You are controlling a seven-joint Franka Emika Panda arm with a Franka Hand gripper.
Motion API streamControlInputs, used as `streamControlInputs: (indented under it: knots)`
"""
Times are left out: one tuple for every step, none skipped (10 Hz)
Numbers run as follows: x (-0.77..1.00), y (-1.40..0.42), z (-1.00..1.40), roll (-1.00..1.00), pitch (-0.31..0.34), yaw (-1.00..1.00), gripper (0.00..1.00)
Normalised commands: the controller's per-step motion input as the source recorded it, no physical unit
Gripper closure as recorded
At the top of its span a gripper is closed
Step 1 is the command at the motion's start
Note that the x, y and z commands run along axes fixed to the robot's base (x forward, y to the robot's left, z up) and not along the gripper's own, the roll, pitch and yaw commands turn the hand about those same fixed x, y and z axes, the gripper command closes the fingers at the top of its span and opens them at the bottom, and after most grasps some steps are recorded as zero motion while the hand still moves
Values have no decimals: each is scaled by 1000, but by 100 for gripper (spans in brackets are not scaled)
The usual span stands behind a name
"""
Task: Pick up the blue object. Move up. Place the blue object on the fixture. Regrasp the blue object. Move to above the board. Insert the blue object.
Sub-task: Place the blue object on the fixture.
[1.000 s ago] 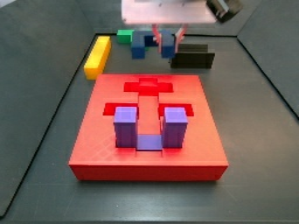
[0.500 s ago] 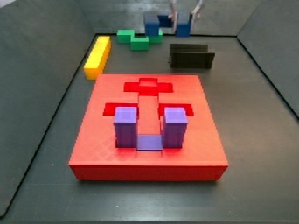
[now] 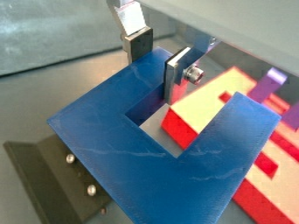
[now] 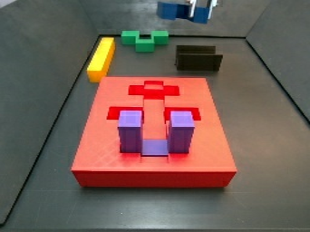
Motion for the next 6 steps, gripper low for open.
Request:
streamControlInputs:
  knots:
    - [529, 154, 51, -709, -254, -243, 100]
    - [529, 186, 54, -789, -391, -366, 100]
    - [517, 163, 46, -774, -417, -409, 100]
    - [477, 146, 40, -757, -434, -420, 100]
    - [454, 177, 0, -691, -369, -346, 100]
    - [374, 154, 3, -754, -309, -263, 100]
